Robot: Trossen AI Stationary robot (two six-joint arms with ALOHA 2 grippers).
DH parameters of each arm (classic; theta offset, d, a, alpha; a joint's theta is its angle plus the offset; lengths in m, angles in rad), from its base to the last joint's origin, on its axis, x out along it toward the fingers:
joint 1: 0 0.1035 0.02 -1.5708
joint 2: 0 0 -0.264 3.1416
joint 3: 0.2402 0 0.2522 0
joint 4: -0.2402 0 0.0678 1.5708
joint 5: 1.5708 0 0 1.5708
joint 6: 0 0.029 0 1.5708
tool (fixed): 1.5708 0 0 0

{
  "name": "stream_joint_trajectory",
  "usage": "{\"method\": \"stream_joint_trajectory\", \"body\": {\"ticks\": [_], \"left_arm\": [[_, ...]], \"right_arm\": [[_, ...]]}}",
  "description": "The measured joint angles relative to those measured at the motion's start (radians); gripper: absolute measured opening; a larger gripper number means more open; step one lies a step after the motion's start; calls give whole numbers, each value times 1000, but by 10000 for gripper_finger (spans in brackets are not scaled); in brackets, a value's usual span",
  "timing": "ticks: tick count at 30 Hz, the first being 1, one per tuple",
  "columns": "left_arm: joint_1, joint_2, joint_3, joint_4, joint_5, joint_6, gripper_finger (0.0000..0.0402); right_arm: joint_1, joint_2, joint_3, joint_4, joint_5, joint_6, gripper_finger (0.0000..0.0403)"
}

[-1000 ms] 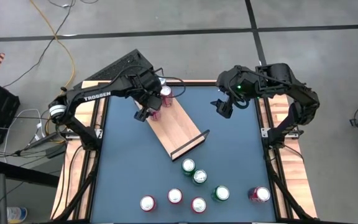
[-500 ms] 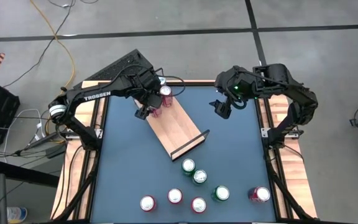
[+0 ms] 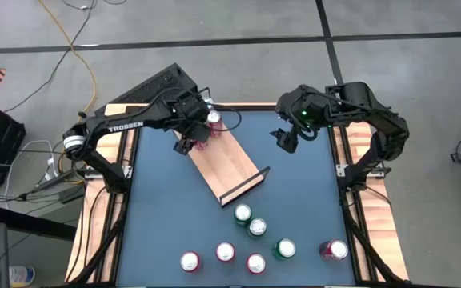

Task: Place canned beverage on shelf
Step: Put the left red white soda can on the shelf aligned with the other red white soda can

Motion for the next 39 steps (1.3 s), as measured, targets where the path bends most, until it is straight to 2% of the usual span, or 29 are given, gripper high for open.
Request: {"method": "stream_joint_trajectory", "body": {"ticks": [15, 28, 36, 39], "left_arm": [[-19, 0, 0, -1, -106, 65, 329], [-65, 0, 0, -2, -161, 218, 329], [-70, 0, 0, -1, -261, 240, 329], [-71, 0, 0, 0, -264, 227, 329]], "right_arm": [[0, 0, 0, 0, -1, -24, 388], [0, 0, 0, 0, -2, -32, 388], [0, 0, 0, 0, -1, -40, 388], [0, 0, 0, 0, -2, -42, 388]]}}
